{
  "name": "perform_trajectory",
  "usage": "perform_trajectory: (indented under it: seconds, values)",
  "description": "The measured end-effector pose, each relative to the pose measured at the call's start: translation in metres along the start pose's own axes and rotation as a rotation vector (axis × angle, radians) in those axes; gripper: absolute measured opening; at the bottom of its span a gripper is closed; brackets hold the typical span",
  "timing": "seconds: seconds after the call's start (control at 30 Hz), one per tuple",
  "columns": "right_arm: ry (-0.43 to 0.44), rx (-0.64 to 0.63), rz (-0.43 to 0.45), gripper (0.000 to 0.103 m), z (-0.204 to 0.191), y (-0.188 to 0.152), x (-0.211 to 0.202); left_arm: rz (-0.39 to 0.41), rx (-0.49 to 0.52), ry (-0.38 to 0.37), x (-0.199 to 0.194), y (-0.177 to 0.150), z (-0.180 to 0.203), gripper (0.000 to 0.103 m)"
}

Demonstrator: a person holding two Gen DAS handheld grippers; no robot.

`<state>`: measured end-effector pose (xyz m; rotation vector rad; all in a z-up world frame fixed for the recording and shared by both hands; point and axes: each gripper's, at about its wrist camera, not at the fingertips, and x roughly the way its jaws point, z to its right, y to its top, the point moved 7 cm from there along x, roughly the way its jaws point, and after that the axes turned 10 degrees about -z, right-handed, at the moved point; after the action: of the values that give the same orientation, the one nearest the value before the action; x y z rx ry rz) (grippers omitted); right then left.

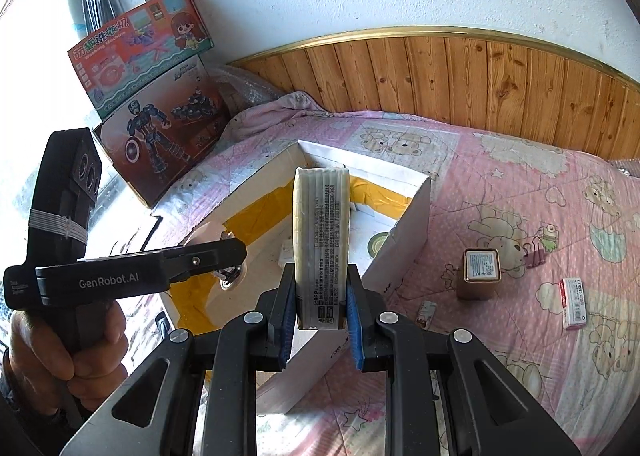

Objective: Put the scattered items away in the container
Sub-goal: 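Carry the pink stapler and tissue pack over the white box with both grippers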

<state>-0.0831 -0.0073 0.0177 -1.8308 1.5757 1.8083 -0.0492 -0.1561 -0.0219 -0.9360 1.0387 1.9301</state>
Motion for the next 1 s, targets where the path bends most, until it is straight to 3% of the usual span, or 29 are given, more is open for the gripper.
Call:
perform_trajectory:
  seconds: [0.47,0.87,1.0]
  values:
    - [-0.047,-0.055,-0.047,0.024,-0.005,0.007,0.033,-0.109,0.031,0.069,0.039,-0.007,-0.017,0.059]
    - [-0.078,-0.084,-0.123,0.024,0.001,0.015,0.055,-0.122,-0.015,0.041,0.040,-0.001,-0.026,0.059]
    - [-0.109,-0.153,-0.172,0.024,-0.003,0.021,0.065,-0.138,0.031,0.046,0.043,-0.003,-0.022,0.059]
